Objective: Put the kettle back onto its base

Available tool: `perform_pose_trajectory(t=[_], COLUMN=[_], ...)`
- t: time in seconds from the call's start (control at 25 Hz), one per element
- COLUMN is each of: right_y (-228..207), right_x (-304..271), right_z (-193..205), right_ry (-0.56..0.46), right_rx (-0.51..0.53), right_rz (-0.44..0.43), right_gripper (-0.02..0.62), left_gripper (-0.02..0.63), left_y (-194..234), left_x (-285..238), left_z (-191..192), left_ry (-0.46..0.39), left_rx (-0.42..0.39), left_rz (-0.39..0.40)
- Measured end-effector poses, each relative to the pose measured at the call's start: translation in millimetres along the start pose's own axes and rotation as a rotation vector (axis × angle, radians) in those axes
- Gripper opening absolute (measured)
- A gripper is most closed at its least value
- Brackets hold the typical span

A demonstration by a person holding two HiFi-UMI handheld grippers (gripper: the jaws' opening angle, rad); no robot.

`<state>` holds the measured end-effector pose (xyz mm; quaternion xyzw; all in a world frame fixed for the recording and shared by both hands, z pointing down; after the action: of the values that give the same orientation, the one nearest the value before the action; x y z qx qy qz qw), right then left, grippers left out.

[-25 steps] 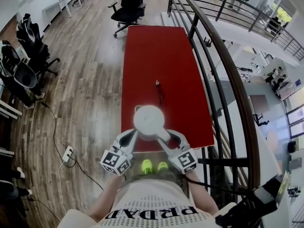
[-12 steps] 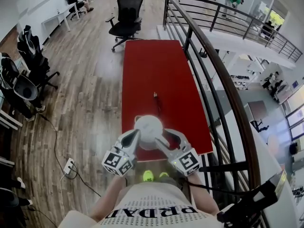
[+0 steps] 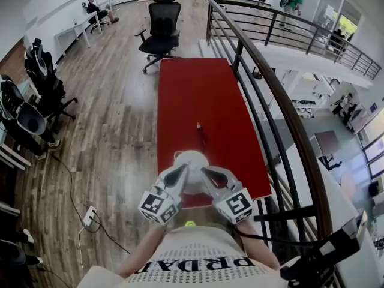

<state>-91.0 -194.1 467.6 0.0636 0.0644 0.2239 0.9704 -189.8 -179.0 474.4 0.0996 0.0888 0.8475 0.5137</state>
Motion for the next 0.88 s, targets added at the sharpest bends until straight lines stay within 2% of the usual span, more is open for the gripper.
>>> perform_pose_trajectory(t=[0.2,0.52,0.88], right_y=[-9.5,-5.5,-6.9], right_x=[-0.1,-3.4,-2.8], right_z=[-6.7,-5.4,-5.6], right_ry=[0.009,0.014,0.014], right_rx=[0.01,0.009,-0.013], right_rz=[0.056,0.043,0.048], right_gripper=[0.009,0.008,0.008], left_gripper=[-0.005,-0.005,-0.005], left_y=[-13.3,-20.7,-21.8], left_x=[-6.4,-13.0,-15.8], left_z=[-4.2,0.4,-3.4], left_ry=[-0.014,-0.03,-0.035], left_rx=[-0.03,-0.1,-0.075], left_rz=[0.014,0.044,0.043])
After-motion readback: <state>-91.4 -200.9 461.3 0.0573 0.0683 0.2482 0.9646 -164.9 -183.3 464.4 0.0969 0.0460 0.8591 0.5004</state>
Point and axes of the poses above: the fingertips, and each gripper's own axes: x backward along the fingers, y to its left, z out of its underside, the point moved 4 cm from there along x, backward along the fingers, and after that the axes turned 2 degrees about x, right-handed, at the moved point
